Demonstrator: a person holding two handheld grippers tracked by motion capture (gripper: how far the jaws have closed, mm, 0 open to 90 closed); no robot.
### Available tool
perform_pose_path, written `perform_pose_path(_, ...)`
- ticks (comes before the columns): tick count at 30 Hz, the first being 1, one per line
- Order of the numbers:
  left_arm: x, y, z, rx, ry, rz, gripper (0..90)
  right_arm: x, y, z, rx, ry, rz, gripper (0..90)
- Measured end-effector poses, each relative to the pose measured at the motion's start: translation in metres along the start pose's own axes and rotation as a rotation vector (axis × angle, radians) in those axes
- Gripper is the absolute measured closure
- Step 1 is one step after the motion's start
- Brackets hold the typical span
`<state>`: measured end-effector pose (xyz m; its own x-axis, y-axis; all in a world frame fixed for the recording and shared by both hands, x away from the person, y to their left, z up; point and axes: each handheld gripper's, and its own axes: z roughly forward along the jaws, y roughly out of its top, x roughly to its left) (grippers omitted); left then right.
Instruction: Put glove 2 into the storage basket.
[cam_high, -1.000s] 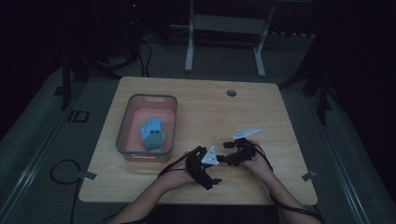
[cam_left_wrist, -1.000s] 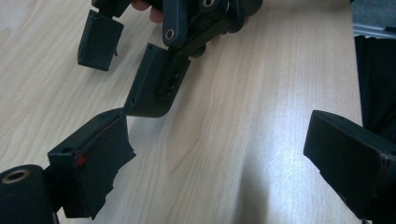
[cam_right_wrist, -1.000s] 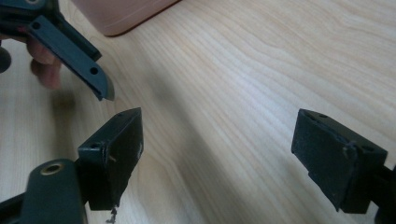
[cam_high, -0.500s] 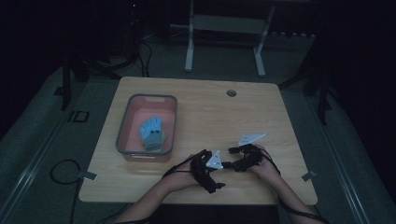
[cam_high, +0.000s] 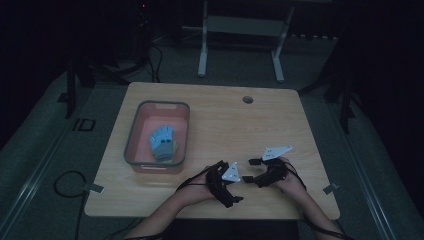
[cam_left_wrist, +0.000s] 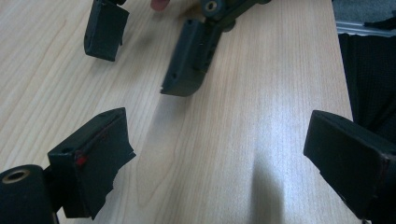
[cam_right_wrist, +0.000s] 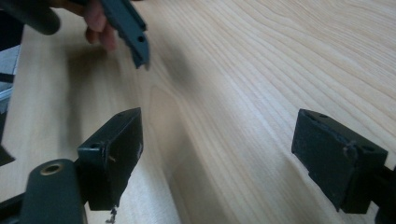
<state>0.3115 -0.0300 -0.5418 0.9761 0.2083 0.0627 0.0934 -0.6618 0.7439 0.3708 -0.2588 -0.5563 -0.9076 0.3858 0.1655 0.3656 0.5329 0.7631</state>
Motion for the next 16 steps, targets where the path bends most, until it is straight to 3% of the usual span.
perform_pose_path(4, -0.0002, -0.0001, 0.0046, 0.008, 0.011, 0.012, 7.4, 0.0032, -0.0038, -0.001, 0.014, 0.007, -0.045, 14.9)
perform_pose_path(8, -0.0002, -0.0016, 0.0074, 0.0, -0.004, 0.004, 7.4, 0.0036, -0.007, -0.0005, 0.023, 0.016, -0.057, 14.6)
perform_pose_path(16, -0.0017, -0.0055, 0.0077, -0.004, -0.023, 0.003, 7.4, 0.0027, -0.0088, -0.0052, -0.014, 0.017, -0.067, 14.4)
